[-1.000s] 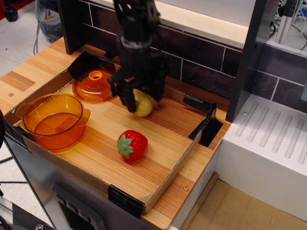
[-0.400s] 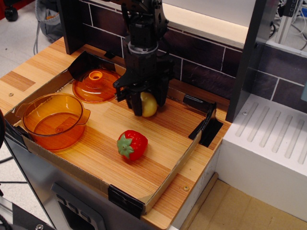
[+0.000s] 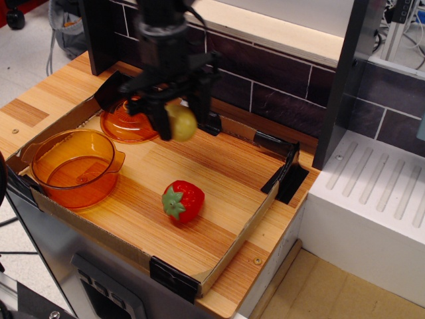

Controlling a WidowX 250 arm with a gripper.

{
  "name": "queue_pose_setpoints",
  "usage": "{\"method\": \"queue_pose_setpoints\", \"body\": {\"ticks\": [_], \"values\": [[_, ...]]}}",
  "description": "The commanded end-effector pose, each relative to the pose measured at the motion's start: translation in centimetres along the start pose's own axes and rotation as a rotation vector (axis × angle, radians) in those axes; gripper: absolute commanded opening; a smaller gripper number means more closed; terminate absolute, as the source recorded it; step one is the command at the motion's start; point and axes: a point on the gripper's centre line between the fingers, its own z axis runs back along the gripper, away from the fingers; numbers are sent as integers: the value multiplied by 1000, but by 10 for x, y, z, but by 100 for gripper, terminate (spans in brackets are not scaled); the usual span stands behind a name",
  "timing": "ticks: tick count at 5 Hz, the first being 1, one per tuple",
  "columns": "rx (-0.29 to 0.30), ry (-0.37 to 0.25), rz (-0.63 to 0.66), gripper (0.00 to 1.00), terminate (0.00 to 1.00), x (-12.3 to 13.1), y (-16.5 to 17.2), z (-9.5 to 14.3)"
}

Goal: Put potato in pot

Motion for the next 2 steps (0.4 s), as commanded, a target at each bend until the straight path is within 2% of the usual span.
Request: {"method": "queue_pose_setpoints", "body": {"ticks": [1, 2], "values": [[-65, -35, -67, 0, 0, 18, 47, 38], [-48, -6, -68, 0, 0, 25, 68, 43]]}}
